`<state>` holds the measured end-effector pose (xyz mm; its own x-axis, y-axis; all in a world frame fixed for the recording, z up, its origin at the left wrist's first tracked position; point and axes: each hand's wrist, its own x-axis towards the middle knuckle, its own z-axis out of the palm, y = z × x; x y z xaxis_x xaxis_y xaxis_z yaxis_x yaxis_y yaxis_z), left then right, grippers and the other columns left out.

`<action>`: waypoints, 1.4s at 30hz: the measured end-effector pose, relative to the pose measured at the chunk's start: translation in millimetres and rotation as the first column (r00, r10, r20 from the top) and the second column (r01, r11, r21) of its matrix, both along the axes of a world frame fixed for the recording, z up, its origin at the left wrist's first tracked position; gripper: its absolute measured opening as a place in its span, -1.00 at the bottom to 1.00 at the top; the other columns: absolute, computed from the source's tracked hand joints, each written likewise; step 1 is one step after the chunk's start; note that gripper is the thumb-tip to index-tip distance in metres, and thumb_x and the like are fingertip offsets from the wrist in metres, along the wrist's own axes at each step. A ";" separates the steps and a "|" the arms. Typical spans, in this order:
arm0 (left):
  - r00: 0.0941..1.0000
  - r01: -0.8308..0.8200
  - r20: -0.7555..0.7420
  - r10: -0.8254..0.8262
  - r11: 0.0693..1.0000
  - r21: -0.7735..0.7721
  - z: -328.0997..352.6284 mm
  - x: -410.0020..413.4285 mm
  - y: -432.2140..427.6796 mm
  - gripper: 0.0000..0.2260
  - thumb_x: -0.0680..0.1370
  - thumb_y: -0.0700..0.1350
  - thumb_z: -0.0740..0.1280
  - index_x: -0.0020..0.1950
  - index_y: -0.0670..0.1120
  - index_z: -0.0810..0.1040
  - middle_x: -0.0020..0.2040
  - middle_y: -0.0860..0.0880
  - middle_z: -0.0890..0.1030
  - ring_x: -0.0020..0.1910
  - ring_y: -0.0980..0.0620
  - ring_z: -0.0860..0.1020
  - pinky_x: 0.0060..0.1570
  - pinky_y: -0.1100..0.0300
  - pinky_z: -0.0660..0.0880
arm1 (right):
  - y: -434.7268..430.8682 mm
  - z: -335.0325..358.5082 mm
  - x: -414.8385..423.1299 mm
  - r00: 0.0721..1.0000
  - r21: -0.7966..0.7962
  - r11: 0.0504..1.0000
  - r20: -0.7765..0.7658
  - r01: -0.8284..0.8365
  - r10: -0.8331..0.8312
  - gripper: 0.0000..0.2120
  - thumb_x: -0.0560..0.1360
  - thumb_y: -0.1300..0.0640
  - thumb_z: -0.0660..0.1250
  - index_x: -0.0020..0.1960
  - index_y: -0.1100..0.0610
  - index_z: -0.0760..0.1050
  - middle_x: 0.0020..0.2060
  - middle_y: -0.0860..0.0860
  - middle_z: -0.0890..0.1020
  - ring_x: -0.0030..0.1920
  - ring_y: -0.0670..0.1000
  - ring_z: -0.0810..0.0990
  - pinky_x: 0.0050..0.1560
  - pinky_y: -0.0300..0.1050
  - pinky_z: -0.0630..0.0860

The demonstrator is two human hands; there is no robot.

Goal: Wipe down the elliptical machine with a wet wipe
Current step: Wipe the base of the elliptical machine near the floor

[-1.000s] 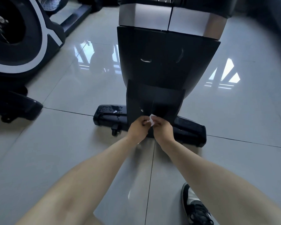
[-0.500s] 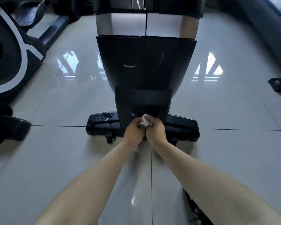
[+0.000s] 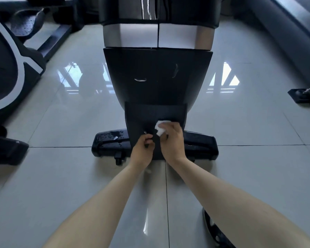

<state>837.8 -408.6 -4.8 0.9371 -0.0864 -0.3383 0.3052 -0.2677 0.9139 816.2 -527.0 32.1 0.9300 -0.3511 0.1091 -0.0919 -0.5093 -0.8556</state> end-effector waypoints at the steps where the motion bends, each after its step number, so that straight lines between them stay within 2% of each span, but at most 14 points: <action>1: 0.999 -0.031 -0.033 0.030 0.999 -0.023 2.0 -1.9 -1.0 -0.75 0.61 -0.15 0.31 0.25 0.12 0.53 -0.01 0.01 0.66 -0.13 -0.04 0.62 0.03 -0.04 0.59 | 1.6 -7.1 -3.8 0.998 0.044 0.999 -0.059 0.004 -0.001 -0.64 0.56 0.39 0.22 0.26 0.14 0.60 0.21 0.00 0.45 0.25 0.02 0.47 0.19 -0.50 0.32; 4: 0.960 -0.221 -0.202 0.191 0.965 -0.138 5.1 -2.3 -6.4 -0.75 0.64 -0.20 0.32 0.31 -0.07 0.42 0.04 -0.08 0.61 -0.24 -0.03 0.56 -0.19 0.07 0.56 | -1.0 -19.7 -15.8 0.985 0.187 0.979 -0.166 0.078 -0.047 -0.71 0.58 0.34 0.27 0.24 0.13 0.59 0.18 -0.02 0.42 0.23 0.02 0.51 0.20 -0.45 0.36; 5: 0.930 -0.305 -0.274 0.244 0.930 -0.207 6.2 -0.8 -7.7 -0.73 0.63 -0.20 0.33 0.31 -0.09 0.40 0.08 -0.13 0.60 -0.23 -0.05 0.56 -0.25 0.08 0.53 | -4.2 -19.1 -16.4 0.982 0.212 0.970 -0.171 0.117 -0.081 -0.73 0.58 0.33 0.28 0.21 0.12 0.59 0.16 -0.02 0.43 0.18 0.01 0.52 0.19 -0.40 0.39; 7: 0.891 -0.385 -0.370 0.262 0.868 -0.313 10.1 1.2 -10.4 -0.77 0.64 -0.22 0.34 0.28 -0.12 0.42 0.09 -0.16 0.59 -0.12 -0.05 0.57 -0.28 0.10 0.50 | -11.5 -10.7 -12.3 0.979 0.217 0.958 -0.118 0.187 -0.165 -0.79 0.57 0.32 0.32 0.14 0.13 0.60 0.10 0.02 0.47 0.05 -0.03 0.51 0.03 -0.51 0.35; 11: 0.929 -0.225 -0.356 0.096 0.913 -0.339 14.4 -4.6 -20.5 -0.88 0.66 -0.18 0.33 0.19 -0.13 0.57 0.02 -0.11 0.65 -0.12 0.02 0.60 -0.21 0.16 0.48 | -21.1 6.5 2.2 0.957 0.302 0.914 0.023 0.270 -0.291 -0.87 0.55 0.28 0.39 0.01 0.07 0.59 -0.01 0.01 0.53 -0.08 -0.16 0.54 -0.07 -0.50 0.41; 16: 0.942 -0.176 -0.336 0.015 0.874 -0.454 18.2 -8.2 -35.7 -0.80 0.65 -0.11 0.34 0.24 -0.12 0.60 0.13 -0.17 0.70 0.02 -0.08 0.68 -0.10 0.07 0.57 | -17.2 -8.9 -9.7 0.982 0.442 0.878 -0.128 0.183 -0.141 -0.73 0.55 0.35 0.32 0.09 0.06 0.66 0.05 -0.02 0.64 0.04 -0.11 0.63 -0.05 -0.41 0.52; 21: 0.957 -0.196 -0.283 0.063 0.859 -0.472 23.9 -12.3 -44.8 -0.78 0.67 -0.05 0.33 0.23 -0.13 0.62 0.08 -0.17 0.72 0.08 -0.16 0.70 0.11 -0.04 0.64 | -14.4 -16.3 -18.6 0.985 0.503 0.855 -0.164 0.124 -0.046 -0.70 0.55 0.25 0.31 -0.01 -0.13 0.68 0.02 -0.04 0.69 0.03 -0.05 0.69 0.06 -0.03 0.66; 25: 0.939 -0.277 -0.312 0.144 0.856 -0.438 32.5 -13.6 -53.6 -0.80 0.69 -0.05 0.28 0.18 -0.13 0.62 0.01 -0.15 0.73 -0.04 -0.11 0.73 -0.16 0.11 0.64 | -14.5 -14.7 -26.2 0.979 0.478 0.856 -0.132 0.198 -0.153 -0.79 0.55 0.16 0.42 0.15 -0.01 0.54 0.10 0.00 0.52 0.08 -0.10 0.59 0.13 -0.13 0.60; 28: 0.922 -0.332 -0.333 0.197 0.846 -0.418 36.5 -13.2 -59.3 -0.83 0.67 -0.04 0.33 0.09 -0.13 0.62 -0.07 -0.13 0.72 -0.16 -0.06 0.72 -0.20 0.12 0.61 | -15.1 -16.2 -34.9 0.969 0.632 0.758 -0.247 0.160 0.001 -0.75 0.54 0.11 0.45 0.18 -0.04 0.50 0.06 0.04 0.61 0.04 -0.02 0.67 0.08 -0.07 0.64; 30: 0.928 -0.321 -0.308 0.211 0.874 -0.366 34.2 -14.6 -62.4 -0.82 0.65 -0.03 0.35 0.05 -0.13 0.62 -0.10 -0.11 0.71 -0.16 -0.03 0.71 -0.12 0.10 0.62 | -16.0 -18.2 -38.1 0.959 0.658 0.741 -0.274 0.134 0.070 -0.77 0.56 0.13 0.43 0.18 -0.04 0.52 0.03 0.06 0.69 0.01 0.00 0.71 0.07 -0.04 0.66; 35: 0.965 -0.253 -0.119 0.233 0.946 -0.204 36.4 -24.0 -72.2 -0.82 0.60 -0.05 0.37 -0.01 -0.17 0.57 -0.07 -0.18 0.68 -0.07 -0.09 0.69 0.01 -0.01 0.62 | -22.8 -24.0 -31.4 0.938 0.483 0.863 -0.346 0.147 0.034 -0.79 0.52 0.26 0.32 0.03 0.00 0.61 -0.13 -0.02 0.73 -0.07 0.02 0.73 -0.06 -0.04 0.69; 39: 0.958 -0.252 0.158 0.240 0.966 0.057 40.1 -23.6 -69.0 -0.90 0.56 0.06 0.37 -0.04 0.06 0.52 -0.15 0.08 0.63 -0.07 0.02 0.63 0.15 0.01 0.54 | -27.3 -12.1 -23.6 0.944 0.494 0.836 -0.319 0.240 -0.083 -0.74 0.54 0.37 0.25 0.02 0.08 0.61 -0.14 0.02 0.70 -0.11 0.04 0.69 -0.28 -0.21 0.61; 41: 0.921 -0.325 0.239 0.306 0.945 0.040 41.4 -19.0 -60.2 -0.91 0.58 -0.02 0.38 -0.02 0.05 0.49 -0.19 0.09 0.59 -0.13 0.01 0.60 0.02 0.14 0.51 | -37.2 -4.9 -18.9 0.933 0.513 0.796 -0.316 0.321 -0.172 -0.67 0.54 0.42 0.17 0.11 0.11 0.57 -0.05 0.04 0.63 -0.13 -0.02 0.61 -0.26 -0.22 0.61; 42: 0.906 -0.339 0.266 0.329 0.941 -0.007 40.6 -16.0 -56.0 -0.92 0.60 -0.07 0.38 0.01 0.02 0.48 -0.19 0.07 0.57 -0.16 0.04 0.57 -0.07 0.22 0.49 | -42.9 -3.9 -16.3 0.932 0.488 0.805 -0.296 0.337 -0.210 -0.68 0.55 0.38 0.17 0.14 0.10 0.56 0.00 0.03 0.61 -0.08 -0.03 0.59 -0.11 -0.14 0.65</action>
<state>821.7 -464.5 35.8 0.9639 0.2553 -0.0759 0.1362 -0.2278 0.9641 799.9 -569.9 28.2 0.7630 -0.5389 -0.3571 -0.3733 0.0837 -0.9239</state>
